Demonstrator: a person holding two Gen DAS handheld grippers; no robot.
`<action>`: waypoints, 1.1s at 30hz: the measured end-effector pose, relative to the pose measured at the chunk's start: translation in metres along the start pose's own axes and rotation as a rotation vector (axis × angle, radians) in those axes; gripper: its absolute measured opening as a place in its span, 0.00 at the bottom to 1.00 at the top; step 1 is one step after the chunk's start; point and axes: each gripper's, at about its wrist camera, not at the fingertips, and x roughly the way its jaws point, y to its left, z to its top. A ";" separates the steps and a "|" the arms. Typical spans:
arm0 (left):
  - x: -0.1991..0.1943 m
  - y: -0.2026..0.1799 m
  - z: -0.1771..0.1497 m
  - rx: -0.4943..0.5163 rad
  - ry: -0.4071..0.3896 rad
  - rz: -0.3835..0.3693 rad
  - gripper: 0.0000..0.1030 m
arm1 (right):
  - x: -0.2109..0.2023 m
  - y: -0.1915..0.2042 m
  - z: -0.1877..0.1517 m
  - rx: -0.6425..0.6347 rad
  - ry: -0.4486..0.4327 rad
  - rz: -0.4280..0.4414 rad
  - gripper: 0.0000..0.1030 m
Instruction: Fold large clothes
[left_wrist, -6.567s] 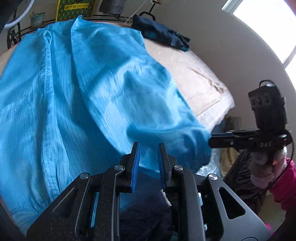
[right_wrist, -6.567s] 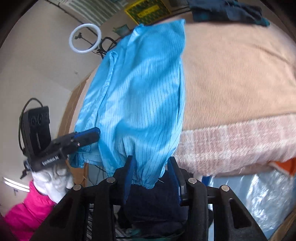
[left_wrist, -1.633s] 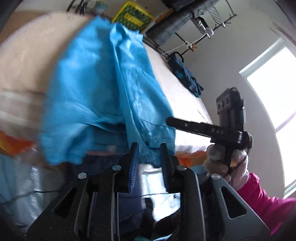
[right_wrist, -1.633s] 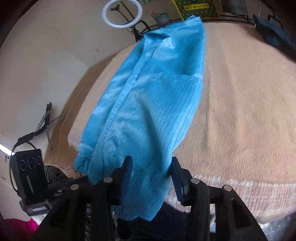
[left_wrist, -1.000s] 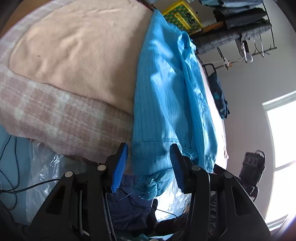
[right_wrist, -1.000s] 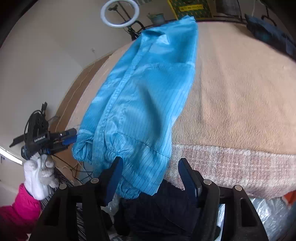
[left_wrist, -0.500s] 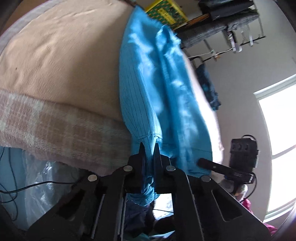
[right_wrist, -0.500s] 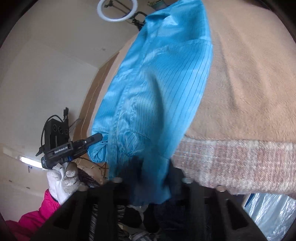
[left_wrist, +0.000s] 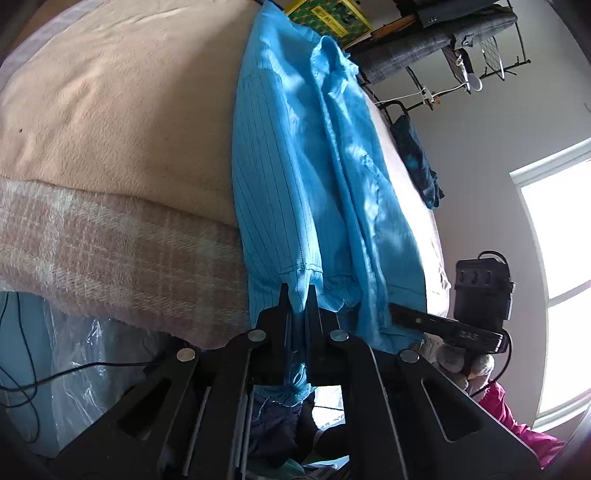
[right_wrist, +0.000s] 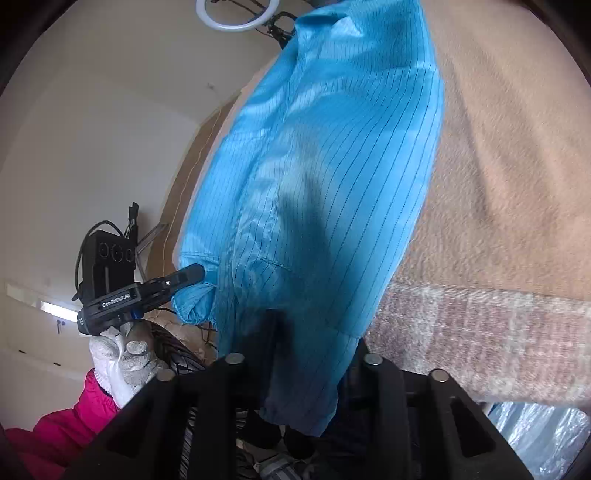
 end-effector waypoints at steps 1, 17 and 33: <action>-0.001 -0.002 0.000 -0.002 -0.004 -0.006 0.02 | -0.002 0.000 0.001 0.004 -0.002 0.003 0.06; -0.005 -0.010 -0.049 -0.040 0.082 -0.054 0.02 | -0.041 -0.022 -0.015 0.044 0.036 -0.030 0.04; -0.044 -0.075 0.048 -0.017 -0.099 -0.177 0.02 | -0.109 -0.019 0.067 0.116 -0.095 0.204 0.04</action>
